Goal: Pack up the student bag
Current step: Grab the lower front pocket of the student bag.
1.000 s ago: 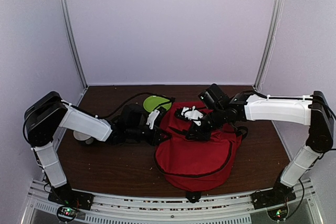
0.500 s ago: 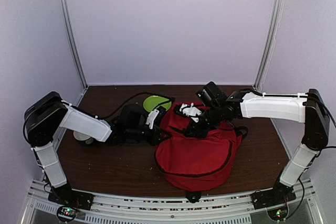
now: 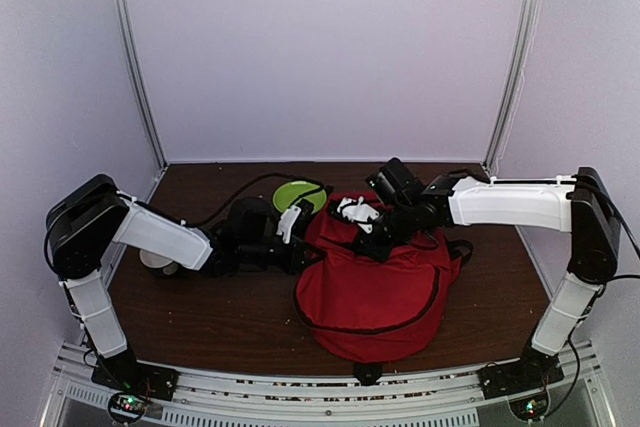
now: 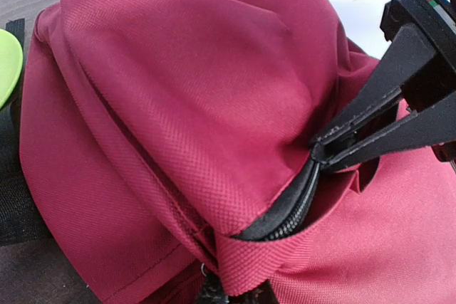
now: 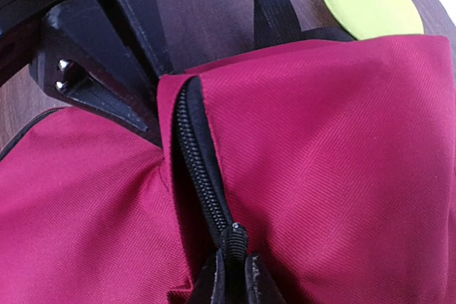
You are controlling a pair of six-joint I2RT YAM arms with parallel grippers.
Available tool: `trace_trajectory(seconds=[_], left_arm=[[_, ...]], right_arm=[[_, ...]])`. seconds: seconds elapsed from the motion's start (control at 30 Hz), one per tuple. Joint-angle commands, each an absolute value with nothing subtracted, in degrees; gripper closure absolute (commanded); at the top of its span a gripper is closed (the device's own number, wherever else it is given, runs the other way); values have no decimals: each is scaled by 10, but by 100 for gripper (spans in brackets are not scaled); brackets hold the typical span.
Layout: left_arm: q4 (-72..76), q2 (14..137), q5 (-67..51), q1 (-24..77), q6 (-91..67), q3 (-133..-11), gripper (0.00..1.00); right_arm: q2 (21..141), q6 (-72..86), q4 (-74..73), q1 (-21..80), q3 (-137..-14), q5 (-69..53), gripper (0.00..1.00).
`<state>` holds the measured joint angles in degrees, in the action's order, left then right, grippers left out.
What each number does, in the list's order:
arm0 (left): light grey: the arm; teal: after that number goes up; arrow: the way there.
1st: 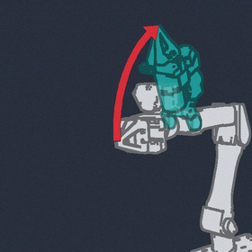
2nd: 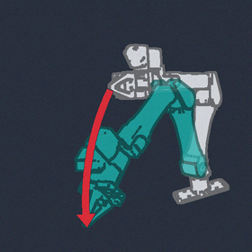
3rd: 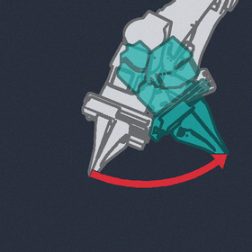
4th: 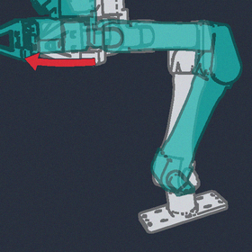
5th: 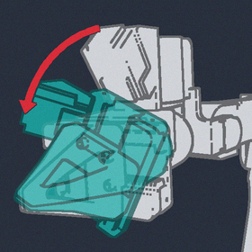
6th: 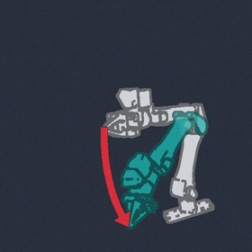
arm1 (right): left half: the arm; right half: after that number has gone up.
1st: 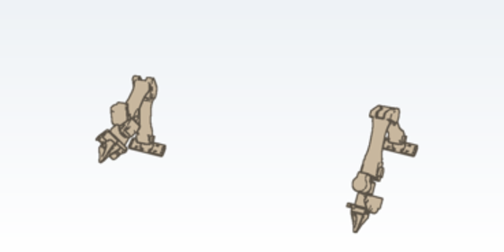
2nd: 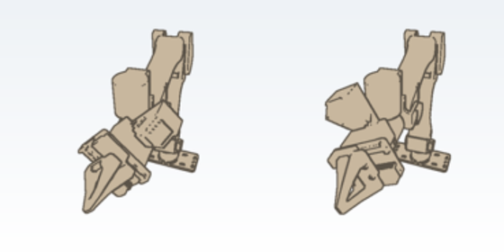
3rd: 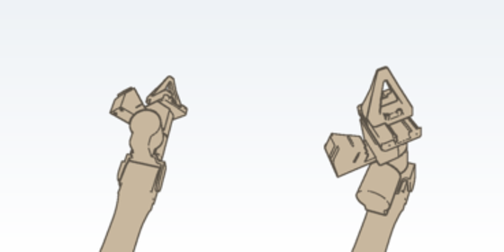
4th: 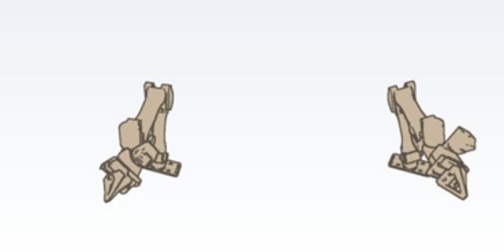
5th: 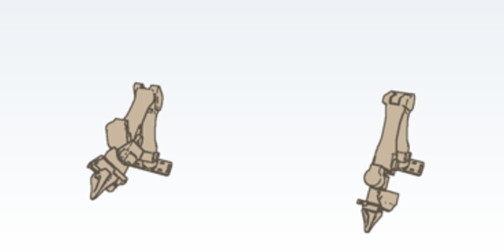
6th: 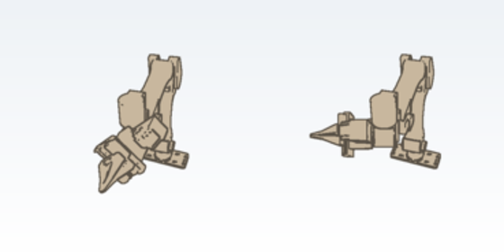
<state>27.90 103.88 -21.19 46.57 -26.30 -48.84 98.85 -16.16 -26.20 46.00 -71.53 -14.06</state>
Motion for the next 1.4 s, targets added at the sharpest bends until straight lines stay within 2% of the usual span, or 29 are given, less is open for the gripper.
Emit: trace_trajectory(seconds=[0.0, 0.23, 0.5, 0.7, 0.93, 1.07, 1.27, 1.33, 1.37], left_arm=[[341, 1033, -208, 463, -264, -484, 100], [332, 1036, -203, 463, -265, -490, 100], [299, 1045, -182, 461, -271, -506, 100], [296, 1047, -188, 462, -270, -510, 100], [302, 1043, -199, 462, -266, -507, 100], [306, 1043, -204, 462, -265, -506, 100], [301, 1046, -205, 462, -262, -512, 100], [299, 1048, -206, 462, -261, -514, 100], [299, 1048, -206, 461, -261, -515, 100]], right_arm=[[990, -149, -283, 449, -718, -103, 91], [919, -124, -277, 443, -714, -129, 99], [903, -90, -271, 410, -701, -246, 98], [947, -70, -233, 388, -704, -351, 97], [1054, -62, -275, 379, -792, -354, 96], [1080, -49, -283, 371, -802, -367, 87], [1076, -34, -273, 359, -801, -388, 82], [1074, -32, -272, 357, -802, -393, 82], [1073, -33, -271, 355, -802, -397, 89]])
